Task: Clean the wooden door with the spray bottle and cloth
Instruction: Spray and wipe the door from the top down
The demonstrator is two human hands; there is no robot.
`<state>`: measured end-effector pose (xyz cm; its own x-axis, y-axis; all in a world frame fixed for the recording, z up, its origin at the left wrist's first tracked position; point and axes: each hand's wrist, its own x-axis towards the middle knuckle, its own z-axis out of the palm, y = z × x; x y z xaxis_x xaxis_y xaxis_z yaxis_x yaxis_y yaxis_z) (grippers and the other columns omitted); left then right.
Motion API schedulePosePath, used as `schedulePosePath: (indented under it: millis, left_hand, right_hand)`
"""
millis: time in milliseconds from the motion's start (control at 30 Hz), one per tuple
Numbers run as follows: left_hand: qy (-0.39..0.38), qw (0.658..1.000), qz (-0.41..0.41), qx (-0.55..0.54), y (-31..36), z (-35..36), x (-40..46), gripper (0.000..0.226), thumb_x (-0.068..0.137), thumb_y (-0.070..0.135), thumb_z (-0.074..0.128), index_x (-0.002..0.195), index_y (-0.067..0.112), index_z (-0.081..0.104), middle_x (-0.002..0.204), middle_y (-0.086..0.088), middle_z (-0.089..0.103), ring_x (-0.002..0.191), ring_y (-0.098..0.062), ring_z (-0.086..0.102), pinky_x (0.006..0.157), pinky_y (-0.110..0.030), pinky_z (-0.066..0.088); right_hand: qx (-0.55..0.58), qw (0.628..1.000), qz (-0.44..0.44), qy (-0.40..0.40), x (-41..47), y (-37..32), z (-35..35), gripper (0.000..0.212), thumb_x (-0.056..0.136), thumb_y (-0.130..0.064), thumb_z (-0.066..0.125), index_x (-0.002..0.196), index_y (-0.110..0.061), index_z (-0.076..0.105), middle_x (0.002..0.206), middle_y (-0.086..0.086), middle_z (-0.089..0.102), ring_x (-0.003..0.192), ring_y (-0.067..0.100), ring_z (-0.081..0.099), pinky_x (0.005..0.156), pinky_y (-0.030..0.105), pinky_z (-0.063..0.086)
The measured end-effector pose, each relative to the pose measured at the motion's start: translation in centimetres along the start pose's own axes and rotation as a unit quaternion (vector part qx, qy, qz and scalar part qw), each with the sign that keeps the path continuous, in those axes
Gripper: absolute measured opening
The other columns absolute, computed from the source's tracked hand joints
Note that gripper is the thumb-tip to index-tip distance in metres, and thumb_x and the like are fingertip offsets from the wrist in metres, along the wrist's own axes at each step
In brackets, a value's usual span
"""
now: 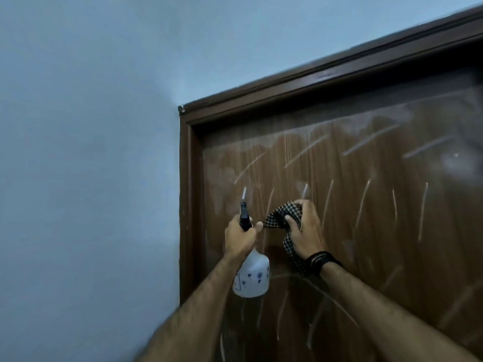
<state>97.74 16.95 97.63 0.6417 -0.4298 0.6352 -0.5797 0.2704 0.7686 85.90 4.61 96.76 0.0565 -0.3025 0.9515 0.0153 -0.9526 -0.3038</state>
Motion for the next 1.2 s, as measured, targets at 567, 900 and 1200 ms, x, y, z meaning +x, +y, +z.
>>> schedulePosePath:
  millis: [567,900,1200]
  left_hand:
    - [-0.082,0.995,0.020,-0.044,1.9,-5.9,12.3,0.016,0.089,0.019,0.073,0.079,0.009,0.065,0.056,-0.005,0.067,0.048,-0.016,0.065,0.054,-0.029,0.058]
    - [-0.092,0.995,0.015,-0.043,1.6,-6.3,14.8,0.012,0.089,0.014,0.073,0.082,0.008,0.065,0.058,-0.004,0.065,0.048,-0.017,0.062,0.051,-0.026,0.053]
    - [-0.104,0.991,0.011,-0.079,0.2,-7.0,16.3,0.009,0.088,0.013,0.073,0.087,0.010,0.065,0.068,-0.006,0.066,0.057,-0.018,0.063,0.060,-0.032,0.054]
  right_hand:
    - [-0.149,0.982,-0.043,0.109,9.2,-5.6,8.3,0.033,0.092,-0.014,0.065,0.122,-0.019,0.051,0.113,0.001,0.059,0.104,0.022,0.051,0.087,0.041,0.045]
    - [-0.238,0.963,-0.115,0.054,14.3,-4.7,11.4,0.027,0.091,-0.008,0.063,0.114,-0.019,0.055,0.110,0.004,0.060,0.095,0.022,0.050,0.081,0.033,0.040]
    - [-0.333,0.909,-0.246,0.043,12.5,-0.7,15.0,0.044,0.071,-0.004,0.083,0.112,-0.008,0.068,0.100,0.008,0.055,0.079,0.021,0.048,0.064,0.033,0.047]
